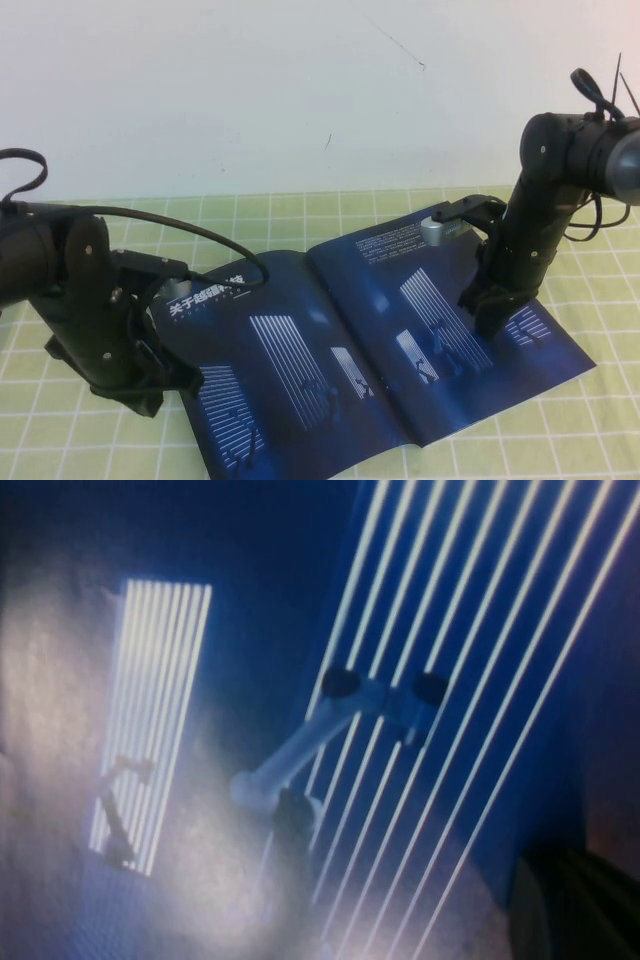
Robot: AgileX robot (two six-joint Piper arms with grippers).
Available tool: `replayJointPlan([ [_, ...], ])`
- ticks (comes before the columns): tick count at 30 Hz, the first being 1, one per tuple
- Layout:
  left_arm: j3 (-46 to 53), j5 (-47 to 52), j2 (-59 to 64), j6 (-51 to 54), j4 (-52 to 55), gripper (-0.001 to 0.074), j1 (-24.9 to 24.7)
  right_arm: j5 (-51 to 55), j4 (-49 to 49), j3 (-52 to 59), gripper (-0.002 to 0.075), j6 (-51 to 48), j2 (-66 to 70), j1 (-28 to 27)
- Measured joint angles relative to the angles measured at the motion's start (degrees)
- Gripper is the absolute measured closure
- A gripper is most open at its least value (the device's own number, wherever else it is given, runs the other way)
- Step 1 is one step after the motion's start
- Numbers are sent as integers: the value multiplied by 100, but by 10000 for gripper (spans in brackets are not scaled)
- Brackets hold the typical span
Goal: Close book
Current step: 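Close the open booklet and leave it lying on the table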
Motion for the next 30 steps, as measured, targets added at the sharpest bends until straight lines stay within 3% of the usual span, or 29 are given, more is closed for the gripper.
replayJointPlan([
  [11, 0, -106, 729, 365, -384, 738, -11, 0, 22, 0, 729, 47, 0, 0],
  [18, 0, -807, 763, 622, -1056, 738, -11, 10, 161, 0, 729, 67, 14, -17],
  [23, 0, -1003, 750, 1767, -2710, 738, -11, 17, 364, 0, 729, 75, 26, -24],
  [30, 2, -1341, 345, 4482, -5969, 738, -11, 69, 1309, 0, 729, -20, 92, -24],
])
